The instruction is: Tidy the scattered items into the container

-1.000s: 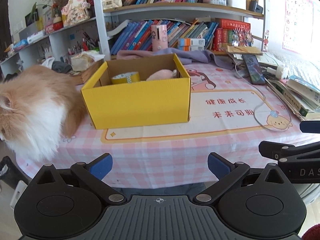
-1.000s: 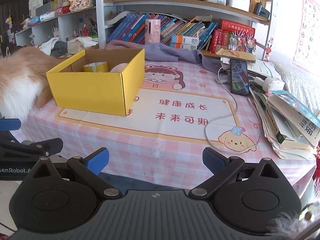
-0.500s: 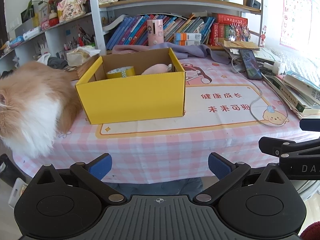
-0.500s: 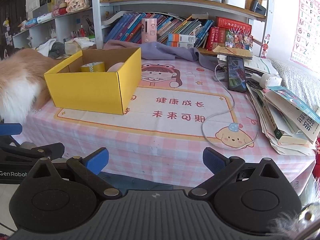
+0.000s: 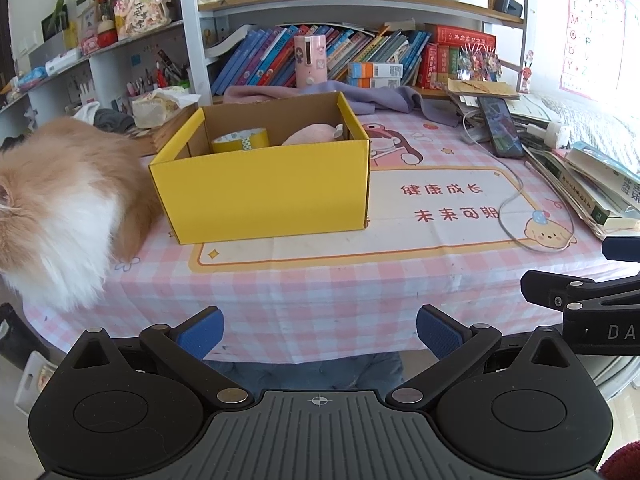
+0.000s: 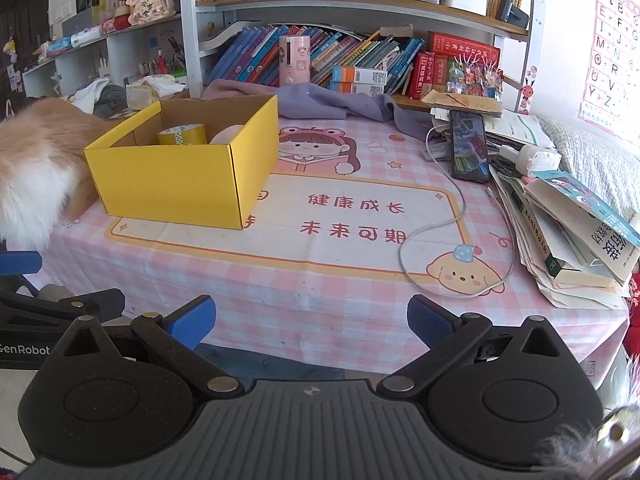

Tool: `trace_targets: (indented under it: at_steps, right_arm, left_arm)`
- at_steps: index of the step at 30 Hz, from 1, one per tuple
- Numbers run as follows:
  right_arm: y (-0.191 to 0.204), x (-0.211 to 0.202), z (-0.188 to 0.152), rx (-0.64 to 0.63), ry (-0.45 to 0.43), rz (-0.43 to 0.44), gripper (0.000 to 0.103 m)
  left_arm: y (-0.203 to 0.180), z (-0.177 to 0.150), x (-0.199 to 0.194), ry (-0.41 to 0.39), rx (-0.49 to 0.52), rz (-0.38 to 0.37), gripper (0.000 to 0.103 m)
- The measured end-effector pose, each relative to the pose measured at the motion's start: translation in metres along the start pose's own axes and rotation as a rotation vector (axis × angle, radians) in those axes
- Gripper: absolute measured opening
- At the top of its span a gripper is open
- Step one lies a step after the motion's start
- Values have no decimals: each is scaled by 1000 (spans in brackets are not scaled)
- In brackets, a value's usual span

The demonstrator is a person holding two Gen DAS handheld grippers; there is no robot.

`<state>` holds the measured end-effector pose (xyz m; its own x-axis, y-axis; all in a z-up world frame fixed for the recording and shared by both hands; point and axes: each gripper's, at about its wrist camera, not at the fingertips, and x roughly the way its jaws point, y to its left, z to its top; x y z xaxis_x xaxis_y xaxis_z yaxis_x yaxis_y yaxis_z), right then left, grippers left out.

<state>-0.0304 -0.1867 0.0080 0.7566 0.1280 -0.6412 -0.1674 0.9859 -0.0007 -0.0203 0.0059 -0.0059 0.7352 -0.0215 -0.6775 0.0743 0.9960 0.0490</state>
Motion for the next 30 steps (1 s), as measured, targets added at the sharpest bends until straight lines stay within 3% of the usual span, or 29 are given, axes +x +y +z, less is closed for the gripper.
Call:
trace_targets:
  at_steps: [30]
  right_arm:
    - [4,5,0,-9,11,-6,103]
  left_arm:
    - [7,0,3,12,-1,3,103]
